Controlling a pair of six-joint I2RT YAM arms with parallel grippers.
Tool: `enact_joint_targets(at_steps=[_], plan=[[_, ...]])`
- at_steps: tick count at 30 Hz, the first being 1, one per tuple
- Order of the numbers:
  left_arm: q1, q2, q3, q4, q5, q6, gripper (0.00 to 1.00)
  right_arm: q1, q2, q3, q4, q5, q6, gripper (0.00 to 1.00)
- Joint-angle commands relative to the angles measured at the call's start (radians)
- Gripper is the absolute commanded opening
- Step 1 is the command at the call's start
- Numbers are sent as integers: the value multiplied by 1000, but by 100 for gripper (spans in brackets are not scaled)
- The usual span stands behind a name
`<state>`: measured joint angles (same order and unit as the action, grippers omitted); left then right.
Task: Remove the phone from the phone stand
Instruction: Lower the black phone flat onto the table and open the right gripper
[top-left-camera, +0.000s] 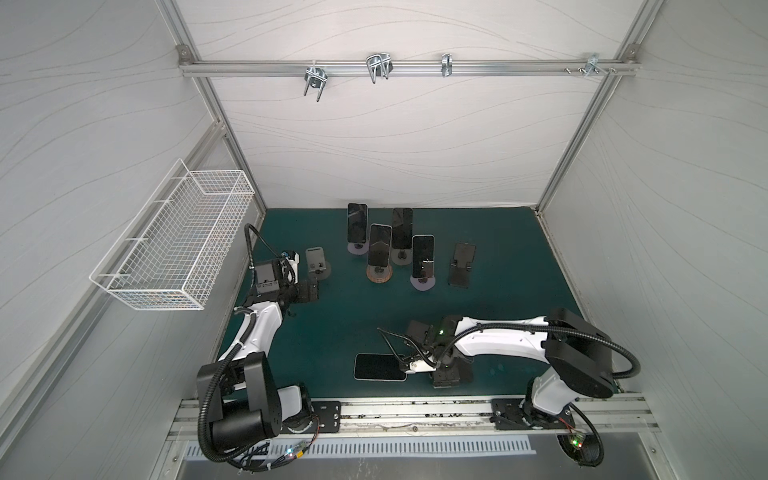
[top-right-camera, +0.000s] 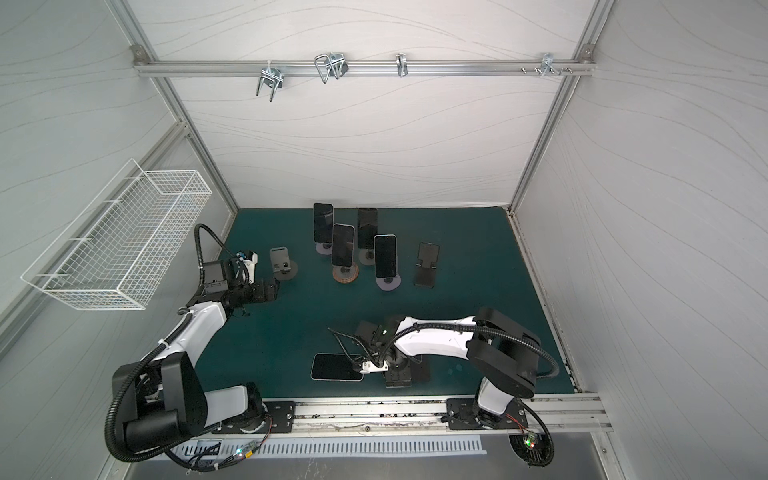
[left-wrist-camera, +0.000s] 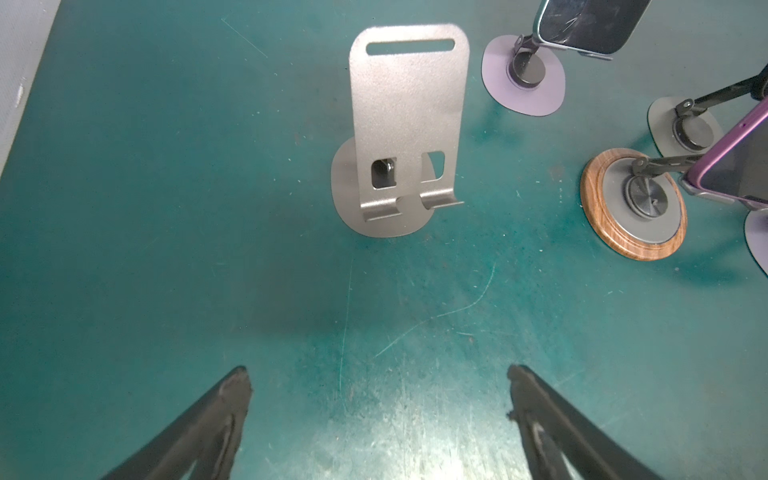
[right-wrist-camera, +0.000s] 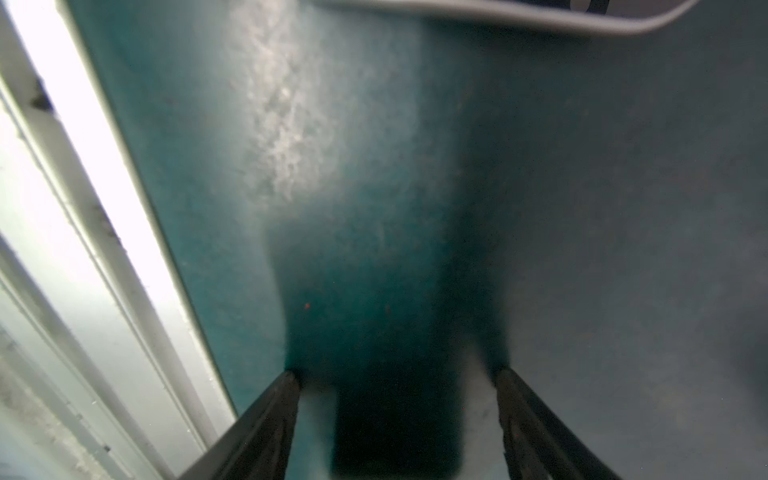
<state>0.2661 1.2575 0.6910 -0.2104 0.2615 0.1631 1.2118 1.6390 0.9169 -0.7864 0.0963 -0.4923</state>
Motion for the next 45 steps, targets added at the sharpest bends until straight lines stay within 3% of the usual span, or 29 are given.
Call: enact_joint_targets(at_steps=[1,9,34,45], plan=[[5,-9,8,17,-4,12,98,2,60,-32,46,-17,2,79],[5,-13,5,20,-10,7,98,-21,56,-27,39,-61,10,76],[6,-13,4,20,-7,9,98,-36,16,-29,32,-40,24,72],[6,-16,2,23,-6,9,98,-36,-25,6,14,-43,46,86]])
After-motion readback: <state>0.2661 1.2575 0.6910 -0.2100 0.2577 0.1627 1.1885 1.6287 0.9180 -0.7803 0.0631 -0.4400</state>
